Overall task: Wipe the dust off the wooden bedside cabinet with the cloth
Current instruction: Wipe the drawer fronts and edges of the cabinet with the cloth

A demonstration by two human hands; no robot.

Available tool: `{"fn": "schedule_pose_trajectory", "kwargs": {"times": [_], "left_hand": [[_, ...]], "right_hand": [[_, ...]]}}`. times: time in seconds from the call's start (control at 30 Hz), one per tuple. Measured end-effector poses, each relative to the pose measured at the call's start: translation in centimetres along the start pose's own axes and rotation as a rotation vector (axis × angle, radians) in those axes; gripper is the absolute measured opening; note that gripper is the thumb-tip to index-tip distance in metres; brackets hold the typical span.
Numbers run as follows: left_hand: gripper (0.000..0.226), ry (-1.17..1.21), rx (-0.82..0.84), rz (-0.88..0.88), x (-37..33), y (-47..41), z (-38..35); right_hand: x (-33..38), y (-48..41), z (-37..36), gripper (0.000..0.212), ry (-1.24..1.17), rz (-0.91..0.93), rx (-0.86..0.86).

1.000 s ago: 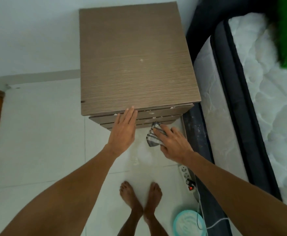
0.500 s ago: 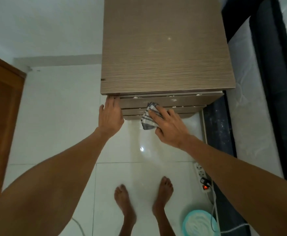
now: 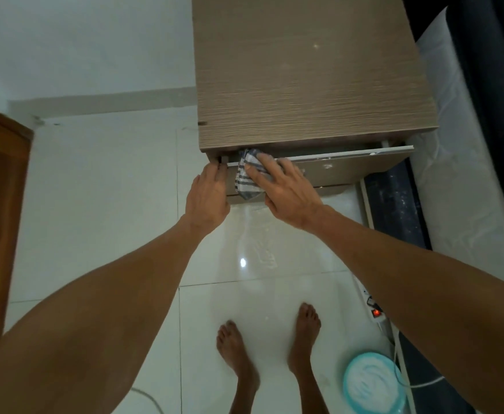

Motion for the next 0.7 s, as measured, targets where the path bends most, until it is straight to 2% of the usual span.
{"fn": "schedule_pose_trajectory", "kwargs": {"times": [0.27,0.4,0.7], "left_hand": [[0.066,0.039,-0.028,0.028,-0.1,0.6,0.0],[0.063,-0.042,-0.037,0.058,-0.4,0.4,-0.2],[0.076,-0.165,0.003,0.032,-5.1,0.3,-1.7]], "right_hand": [[2.0,-3.2,-2.3,0.086,0.078,-0.030,0.129],[1.4,-2.8,-2.3,0.082,0.100,-0.112,0.116],[-5.7,0.6,-1.7,0.082,0.183,-0.263,0.111]]}}
Point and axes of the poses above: each hand's wrist, its own y-axis away from the middle knuckle, its own z-axis out of the back of the hand, x = y × z, the point moved 9 cm from there along -y, towards the middle knuckle, and after that the axes turned 4 degrees about -x, right-handed, at the moved point
